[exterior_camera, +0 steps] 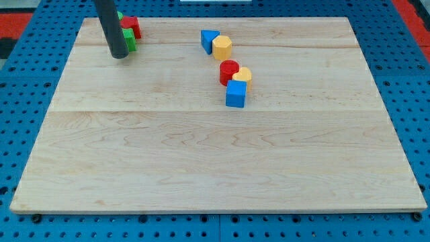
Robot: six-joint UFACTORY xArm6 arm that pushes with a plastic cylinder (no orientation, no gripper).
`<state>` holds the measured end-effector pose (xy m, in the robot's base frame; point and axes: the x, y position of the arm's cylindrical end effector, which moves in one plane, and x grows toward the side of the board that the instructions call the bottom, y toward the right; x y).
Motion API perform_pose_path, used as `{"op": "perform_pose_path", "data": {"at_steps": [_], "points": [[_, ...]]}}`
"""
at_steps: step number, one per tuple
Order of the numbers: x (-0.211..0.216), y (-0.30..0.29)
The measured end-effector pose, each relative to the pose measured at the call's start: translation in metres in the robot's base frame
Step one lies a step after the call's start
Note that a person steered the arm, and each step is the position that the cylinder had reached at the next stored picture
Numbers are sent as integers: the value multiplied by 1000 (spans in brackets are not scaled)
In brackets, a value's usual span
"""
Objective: Move the red circle left and up
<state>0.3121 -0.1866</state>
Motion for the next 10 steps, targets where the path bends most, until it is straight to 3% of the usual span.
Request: {"op": "perform_pose_path", "data": {"at_steps": [4, 5, 6, 7, 8, 10], "points": [[12, 205], [23, 256], [58, 270], [56, 229], [25, 189], [38, 131]]}}
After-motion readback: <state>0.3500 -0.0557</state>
